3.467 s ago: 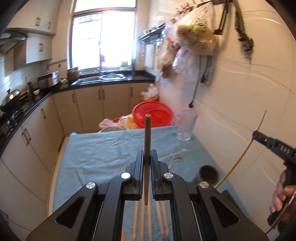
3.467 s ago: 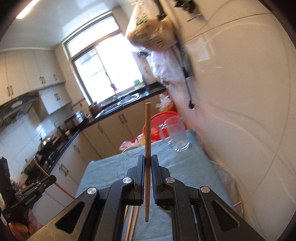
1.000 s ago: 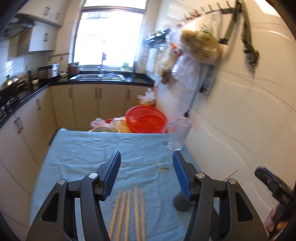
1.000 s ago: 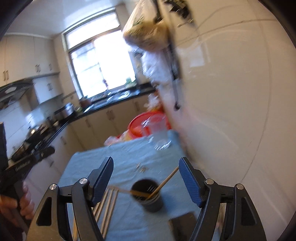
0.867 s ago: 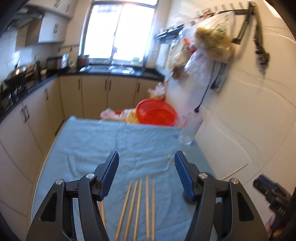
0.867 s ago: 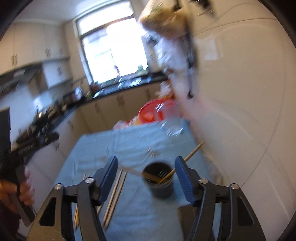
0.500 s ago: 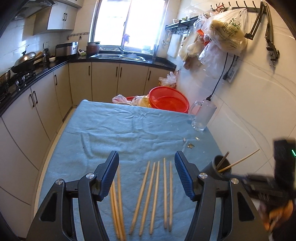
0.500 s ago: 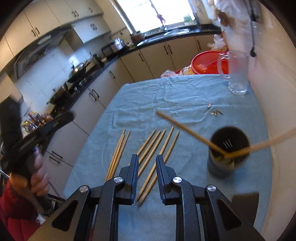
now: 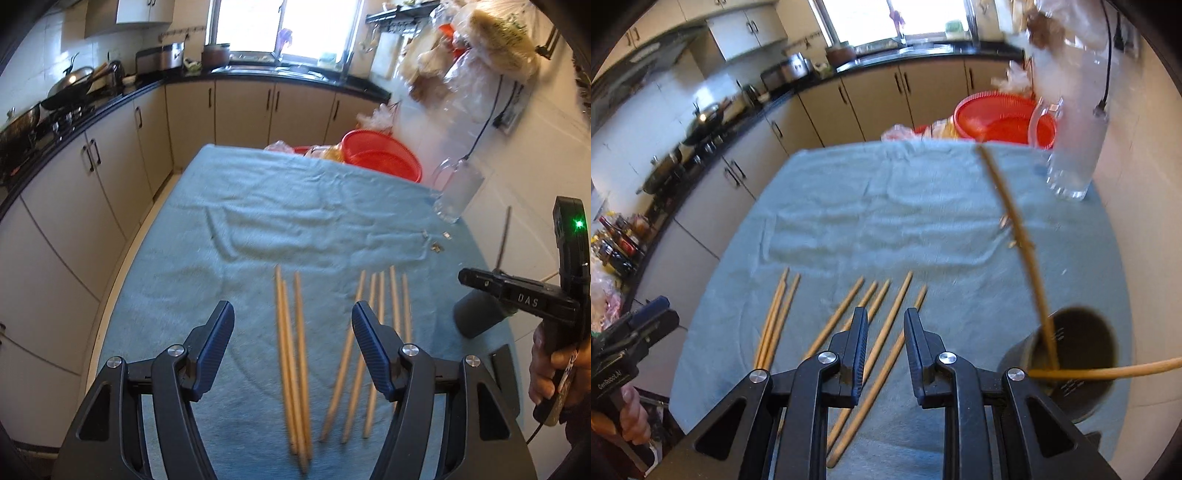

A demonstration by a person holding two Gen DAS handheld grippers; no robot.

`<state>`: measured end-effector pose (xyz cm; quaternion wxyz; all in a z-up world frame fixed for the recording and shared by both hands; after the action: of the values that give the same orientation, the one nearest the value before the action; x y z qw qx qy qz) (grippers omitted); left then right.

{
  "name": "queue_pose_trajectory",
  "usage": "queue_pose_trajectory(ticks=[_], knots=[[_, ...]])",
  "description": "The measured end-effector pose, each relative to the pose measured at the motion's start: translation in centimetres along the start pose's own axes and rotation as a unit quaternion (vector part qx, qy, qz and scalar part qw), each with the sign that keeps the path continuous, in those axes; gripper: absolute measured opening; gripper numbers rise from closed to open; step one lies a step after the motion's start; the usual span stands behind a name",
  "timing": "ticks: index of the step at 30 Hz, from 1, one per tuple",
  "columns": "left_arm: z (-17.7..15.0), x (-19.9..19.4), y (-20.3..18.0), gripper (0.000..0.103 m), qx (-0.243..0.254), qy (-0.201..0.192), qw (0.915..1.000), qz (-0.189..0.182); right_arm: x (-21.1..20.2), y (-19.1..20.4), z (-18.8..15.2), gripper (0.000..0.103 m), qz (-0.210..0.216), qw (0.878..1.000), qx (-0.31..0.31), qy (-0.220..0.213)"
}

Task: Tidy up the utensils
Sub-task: 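Move the open right gripper back over the remaining chopsticks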

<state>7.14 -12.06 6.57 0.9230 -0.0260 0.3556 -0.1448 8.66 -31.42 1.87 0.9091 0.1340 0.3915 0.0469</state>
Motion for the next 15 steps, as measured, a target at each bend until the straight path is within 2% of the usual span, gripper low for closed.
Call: queue_pose_trajectory(ticks=[6,15], knots=[[-2.0,1.8,2.1,0.065,-0.004,0.023,0.9997,0.006,3.5,-0.4,-2.7,0.023,-0.029,0.998,0.028,0.045],[-4.0,3.0,4.0,0.065,0.002,0.039,0.9992,0.001,6.4,-0.9,-5.2,0.023,-0.069,0.994,0.059,0.067]])
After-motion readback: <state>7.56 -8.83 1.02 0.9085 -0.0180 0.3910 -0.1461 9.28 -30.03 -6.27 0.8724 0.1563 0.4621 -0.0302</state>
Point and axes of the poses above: each gripper's, at about its wrist camera, not at the fingertips, and x roughly the way its jaws point, y to its left, z to its top, the point moved 10 cm from there along x, roughly the way its jaws point, and after that the axes turned 10 degrees about -y, right-handed, at the moved point
